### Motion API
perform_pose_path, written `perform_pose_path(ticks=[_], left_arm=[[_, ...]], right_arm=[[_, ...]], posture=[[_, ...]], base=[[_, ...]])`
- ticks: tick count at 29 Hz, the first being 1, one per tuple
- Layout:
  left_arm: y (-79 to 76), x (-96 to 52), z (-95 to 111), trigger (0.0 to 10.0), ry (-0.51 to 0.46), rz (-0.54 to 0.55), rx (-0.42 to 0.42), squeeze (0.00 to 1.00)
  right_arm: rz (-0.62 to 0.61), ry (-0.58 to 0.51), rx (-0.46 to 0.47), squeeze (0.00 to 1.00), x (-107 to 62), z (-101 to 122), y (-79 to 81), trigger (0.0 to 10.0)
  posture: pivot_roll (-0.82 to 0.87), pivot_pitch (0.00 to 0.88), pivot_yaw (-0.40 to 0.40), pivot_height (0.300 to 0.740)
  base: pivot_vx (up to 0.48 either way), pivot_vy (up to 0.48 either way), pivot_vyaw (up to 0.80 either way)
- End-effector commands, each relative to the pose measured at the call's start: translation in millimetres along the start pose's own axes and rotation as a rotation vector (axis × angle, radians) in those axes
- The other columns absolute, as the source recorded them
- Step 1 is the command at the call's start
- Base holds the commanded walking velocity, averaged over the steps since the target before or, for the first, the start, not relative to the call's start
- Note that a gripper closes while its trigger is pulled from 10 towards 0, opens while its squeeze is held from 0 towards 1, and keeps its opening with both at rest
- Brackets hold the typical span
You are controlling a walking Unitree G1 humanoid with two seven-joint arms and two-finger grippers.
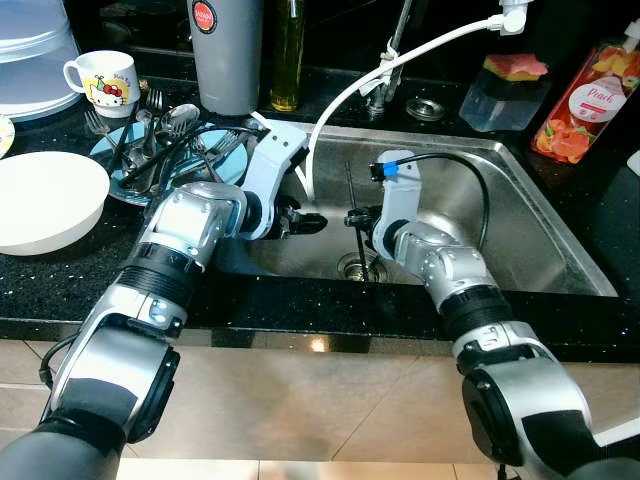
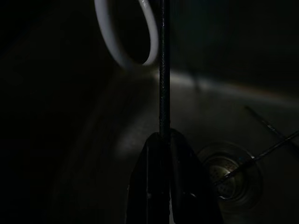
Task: Kitchen organization
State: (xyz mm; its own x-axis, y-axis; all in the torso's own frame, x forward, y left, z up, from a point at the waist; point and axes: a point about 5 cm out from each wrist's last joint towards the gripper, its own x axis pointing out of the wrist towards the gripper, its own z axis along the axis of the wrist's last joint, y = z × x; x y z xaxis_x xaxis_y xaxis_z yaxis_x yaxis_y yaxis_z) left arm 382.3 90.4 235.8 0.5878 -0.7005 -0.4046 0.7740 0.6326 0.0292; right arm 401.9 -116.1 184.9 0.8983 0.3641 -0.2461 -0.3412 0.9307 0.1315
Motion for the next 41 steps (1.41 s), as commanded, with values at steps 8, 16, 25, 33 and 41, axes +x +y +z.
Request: perform_pose_path(ticks=[8, 16, 25, 33, 41], left_arm=[[-0.9, -0.5, 1.4, 10.0, 0.013, 0.003, 0.023, 0.00], [0.5, -0.9, 6.4, 10.0, -0.017, 0.022, 0.035, 0.00], [5.4, -2.8, 25.9, 10.0, -0.107, 0.117, 0.046, 0.00], [24.5, -16.2, 58.7, 10.0, -0.328, 0.336, 0.059, 0.00], [42.1, -24.9, 58.8, 10.0, -0.336, 0.542, 0.096, 0.00]], right_arm=[[-0.012, 0.023, 0.021, 1.00, 3.4, -8.9, -1.2, 10.0], [-0.001, -0.154, 0.100, 1.00, 0.1, 24.6, -1.9, 10.0], [-0.034, -0.421, 0.079, 0.00, -17.3, 76.4, -2.0, 10.0], [-0.217, -0.688, -0.011, 0.00, -52.6, 108.5, -2.1, 10.0], [-0.248, -0.697, 0.028, 0.00, -56.6, 101.6, -4.1, 10.0]], posture=[[0.22, 0.079, -0.079, 0.740], [0.21, 0.079, -0.078, 0.740], [0.21, 0.078, -0.079, 0.740], [0.21, 0.069, -0.075, 0.740], [0.20, 0.056, -0.077, 0.740]], base=[[0.000, 0.000, 0.00], [0.000, 0.000, 0.00], [0.000, 0.000, 0.00], [0.000, 0.000, 0.00], [0.000, 0.000, 0.00]])
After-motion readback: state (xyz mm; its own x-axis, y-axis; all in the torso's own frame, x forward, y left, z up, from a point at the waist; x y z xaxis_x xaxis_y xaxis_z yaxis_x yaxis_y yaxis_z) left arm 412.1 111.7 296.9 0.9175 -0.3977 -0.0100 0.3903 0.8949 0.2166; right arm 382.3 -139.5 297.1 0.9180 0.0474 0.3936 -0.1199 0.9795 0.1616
